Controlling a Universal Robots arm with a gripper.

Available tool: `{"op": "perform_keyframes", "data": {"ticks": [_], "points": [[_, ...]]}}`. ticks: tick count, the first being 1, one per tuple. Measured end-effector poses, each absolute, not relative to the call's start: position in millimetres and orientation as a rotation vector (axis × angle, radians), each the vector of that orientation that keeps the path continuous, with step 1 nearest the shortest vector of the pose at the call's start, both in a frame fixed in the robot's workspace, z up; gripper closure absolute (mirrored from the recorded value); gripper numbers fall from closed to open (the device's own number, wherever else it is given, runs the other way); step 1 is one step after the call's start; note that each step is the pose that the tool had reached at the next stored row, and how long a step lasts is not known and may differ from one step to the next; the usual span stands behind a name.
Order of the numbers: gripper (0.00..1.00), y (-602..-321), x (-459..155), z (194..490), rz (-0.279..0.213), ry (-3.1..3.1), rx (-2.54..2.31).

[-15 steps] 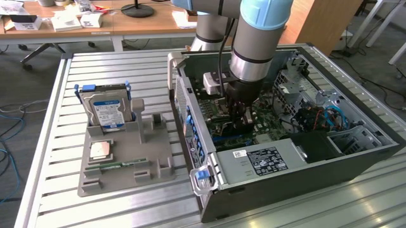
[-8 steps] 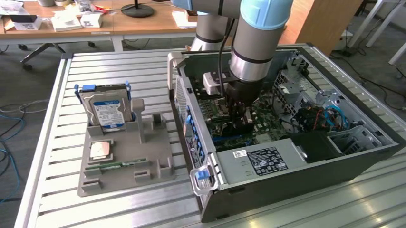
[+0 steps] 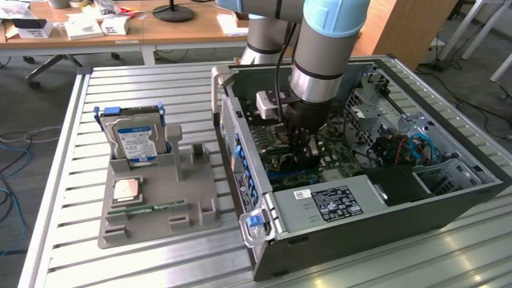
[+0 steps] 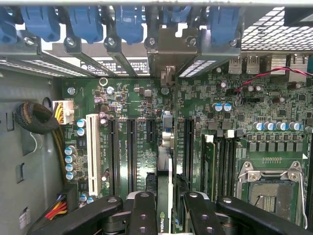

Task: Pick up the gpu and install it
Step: 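Insert the gpu into the slot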

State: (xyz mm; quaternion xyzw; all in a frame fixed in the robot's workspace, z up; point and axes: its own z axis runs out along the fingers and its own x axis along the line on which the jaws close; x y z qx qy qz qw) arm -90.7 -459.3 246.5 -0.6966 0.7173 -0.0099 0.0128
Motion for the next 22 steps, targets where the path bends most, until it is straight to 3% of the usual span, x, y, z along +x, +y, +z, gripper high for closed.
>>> {"op": "perform_keyframes", "data": {"ticks": [22], "points": [[0.74,-459.5,-90.6,244.7,-0.033,2.234,-2.17]]}}
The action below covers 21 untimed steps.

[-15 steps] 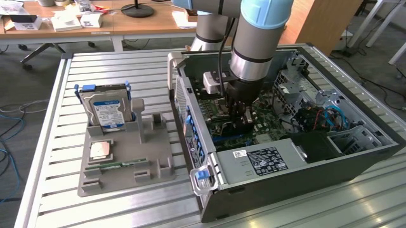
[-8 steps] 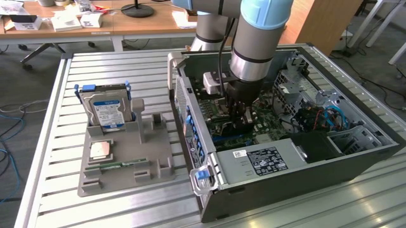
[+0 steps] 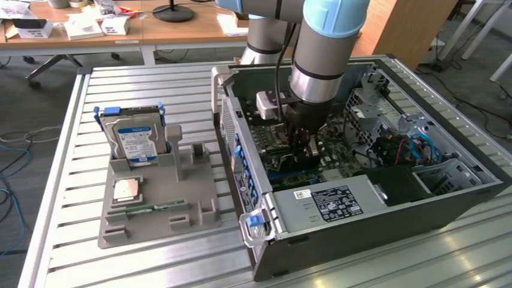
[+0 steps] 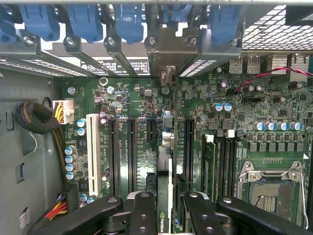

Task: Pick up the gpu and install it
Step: 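Insert the gpu into the slot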

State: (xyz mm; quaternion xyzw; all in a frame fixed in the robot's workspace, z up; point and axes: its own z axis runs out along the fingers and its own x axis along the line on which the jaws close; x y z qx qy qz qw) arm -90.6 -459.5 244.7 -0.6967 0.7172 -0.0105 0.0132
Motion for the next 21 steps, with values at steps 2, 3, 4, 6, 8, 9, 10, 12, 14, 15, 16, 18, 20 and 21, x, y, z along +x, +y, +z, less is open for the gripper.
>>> {"op": "perform_keyframes", "data": {"ticks": [2,3,4,6,8,9,10,12,14,15,16,18,20,21], "points": [[0.74,-459.5,-90.6,244.7,-0.033,2.234,-2.17],[0.74,-459.5,-90.6,244.6,-0.033,2.234,-2.17],[0.74,-459.4,-90.6,244.6,-0.033,2.234,-2.17],[0.74,-459.4,-90.8,244.6,-0.033,2.234,-2.17],[0.74,-459.5,-91.0,244.3,-0.034,2.234,-2.17],[0.74,-459.5,-91.1,244.2,-0.034,2.234,-2.17],[0.74,-459.5,-91.2,244.2,-0.034,2.234,-2.17],[0.74,-459.4,-91.3,244.1,-0.034,2.234,-2.17],[0.74,-459.5,-91.5,244.0,-0.034,2.234,-2.17],[0.74,-459.4,-91.8,243.7,-0.034,2.234,-2.17],[0.74,-459.4,-92.3,243.3,-0.033,2.234,-2.169],[0.74,-459.4,-92.2,243.4,-0.034,2.234,-2.169],[0.74,-459.4,-92.1,243.5,-0.034,2.234,-2.17],[0.74,-459.4,-92.1,243.5,-0.034,2.234,-2.17]]}}
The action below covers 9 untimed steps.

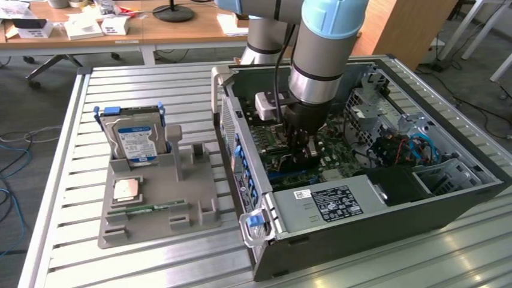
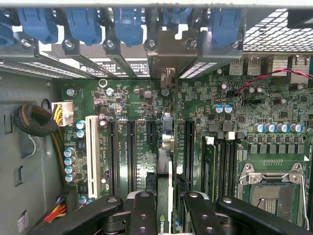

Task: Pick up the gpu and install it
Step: 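Insert the gpu into the slot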

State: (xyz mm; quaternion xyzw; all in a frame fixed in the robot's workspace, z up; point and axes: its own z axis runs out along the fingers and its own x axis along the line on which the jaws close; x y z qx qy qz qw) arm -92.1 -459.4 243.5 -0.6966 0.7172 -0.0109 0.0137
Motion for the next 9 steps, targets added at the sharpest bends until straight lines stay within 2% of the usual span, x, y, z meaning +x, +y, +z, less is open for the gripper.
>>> {"op": "perform_keyframes", "data": {"ticks": [9], "points": [[0.74,-459.4,-92.1,243.5,-0.034,2.234,-2.17]]}}
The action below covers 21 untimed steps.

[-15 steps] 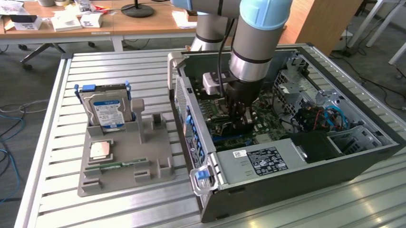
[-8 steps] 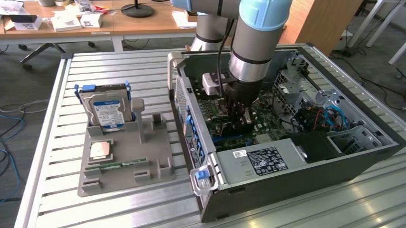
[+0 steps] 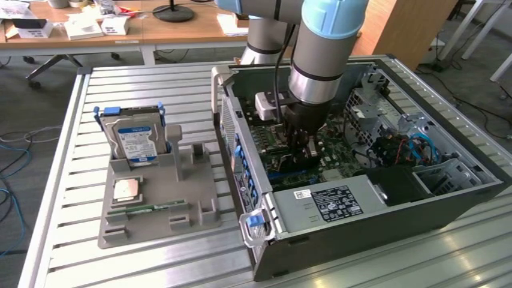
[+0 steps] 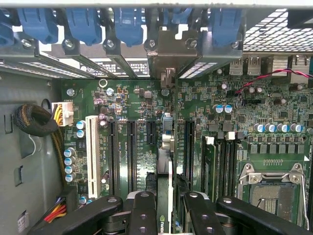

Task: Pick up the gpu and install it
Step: 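Insert the gpu into the slot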

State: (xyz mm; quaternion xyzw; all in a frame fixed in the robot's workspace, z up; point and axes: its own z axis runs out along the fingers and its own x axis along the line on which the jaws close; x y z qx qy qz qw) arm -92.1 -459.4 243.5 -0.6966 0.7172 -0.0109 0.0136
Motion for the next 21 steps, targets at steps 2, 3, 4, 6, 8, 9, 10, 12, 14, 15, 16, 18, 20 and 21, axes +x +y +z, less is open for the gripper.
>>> {"op": "perform_keyframes", "data": {"ticks": [2,3,4,6,8,9,10,12,14,15,16,18,20,21], "points": [[0.74,-459.4,-92.1,243.5,-0.034,2.234,-2.17],[0.74,-459.4,-92.1,243.5,-0.034,2.234,-2.17],[0.74,-459.4,-92.1,243.5,-0.034,2.234,-2.17],[0.74,-459.4,-92.1,243.6,-0.034,2.234,-2.17],[0.74,-459.4,-92.1,243.5,-0.034,2.234,-2.17],[0.74,-459.4,-92.1,243.5,-0.034,2.234,-2.17],[0.74,-459.5,-92.2,243.5,-0.033,2.234,-2.17],[0.73,-459.5,-92.1,243.5,-0.034,2.234,-2.17],[0.67,-459.5,-92.1,243.6,-0.034,2.234,-2.17],[0.67,-459.5,-92.1,243.5,-0.034,2.234,-2.17],[0.67,-459.4,-92.1,243.5,-0.034,2.234,-2.17],[0.67,-459.4,-92.1,243.5,-0.034,2.234,-2.17],[0.67,-459.4,-92.1,243.6,-0.034,2.234,-2.17],[0.67,-459.4,-92.1,243.6,-0.034,2.234,-2.17]]}}
